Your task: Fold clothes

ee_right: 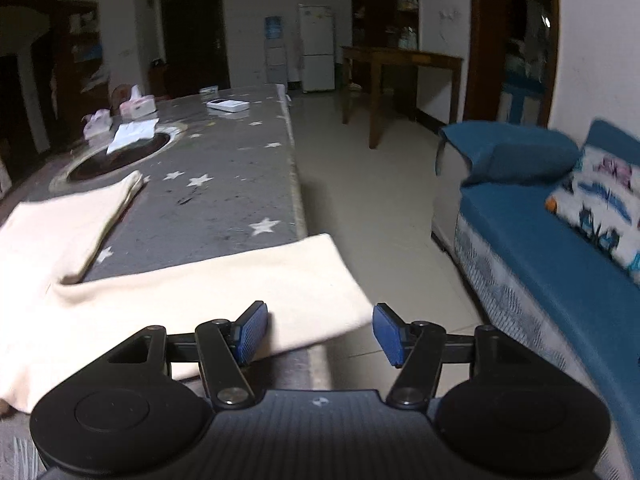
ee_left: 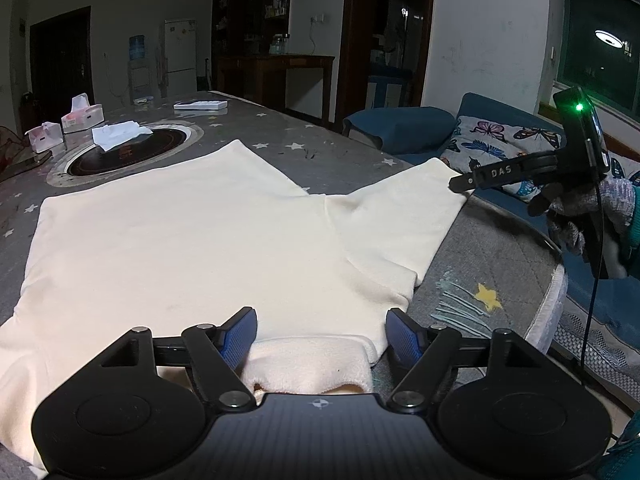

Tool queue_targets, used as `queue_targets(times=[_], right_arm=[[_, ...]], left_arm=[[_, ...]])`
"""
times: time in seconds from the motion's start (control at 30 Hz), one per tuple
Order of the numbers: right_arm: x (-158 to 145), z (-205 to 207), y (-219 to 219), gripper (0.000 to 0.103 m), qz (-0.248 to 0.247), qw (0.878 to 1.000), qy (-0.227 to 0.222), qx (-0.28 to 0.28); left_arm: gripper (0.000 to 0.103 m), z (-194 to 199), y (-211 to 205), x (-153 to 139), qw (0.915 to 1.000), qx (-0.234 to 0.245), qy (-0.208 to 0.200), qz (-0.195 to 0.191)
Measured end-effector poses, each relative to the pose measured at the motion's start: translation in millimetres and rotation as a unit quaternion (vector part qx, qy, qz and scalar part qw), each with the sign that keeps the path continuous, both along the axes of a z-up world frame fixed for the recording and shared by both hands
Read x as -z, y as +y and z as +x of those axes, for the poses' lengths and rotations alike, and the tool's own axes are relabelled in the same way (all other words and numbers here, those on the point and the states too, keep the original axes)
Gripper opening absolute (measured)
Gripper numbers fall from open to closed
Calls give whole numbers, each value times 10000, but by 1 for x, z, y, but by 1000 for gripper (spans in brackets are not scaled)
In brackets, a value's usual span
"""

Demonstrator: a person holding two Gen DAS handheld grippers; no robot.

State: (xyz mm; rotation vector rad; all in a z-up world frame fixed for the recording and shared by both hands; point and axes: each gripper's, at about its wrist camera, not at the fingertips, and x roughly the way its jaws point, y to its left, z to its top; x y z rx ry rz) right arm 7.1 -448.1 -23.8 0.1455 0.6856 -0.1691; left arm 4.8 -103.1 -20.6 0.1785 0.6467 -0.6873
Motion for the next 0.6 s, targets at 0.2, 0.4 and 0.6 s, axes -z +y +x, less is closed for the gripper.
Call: queue_targets(times=[0.2,0.4,0.6], right_arm=[[8,-2,-28,50,885,9959,-34,190],[12,-6,-41,43,1337,9906,-105,262],[8,-5,-38,18,1235,9915,-212,339]], left_arm=[[75,0,-2,0,10000,-12,-8,36],[76,0,-3,0,10000,-8,-12,71],[77,2,-4,0,9999,-17,-1,104]])
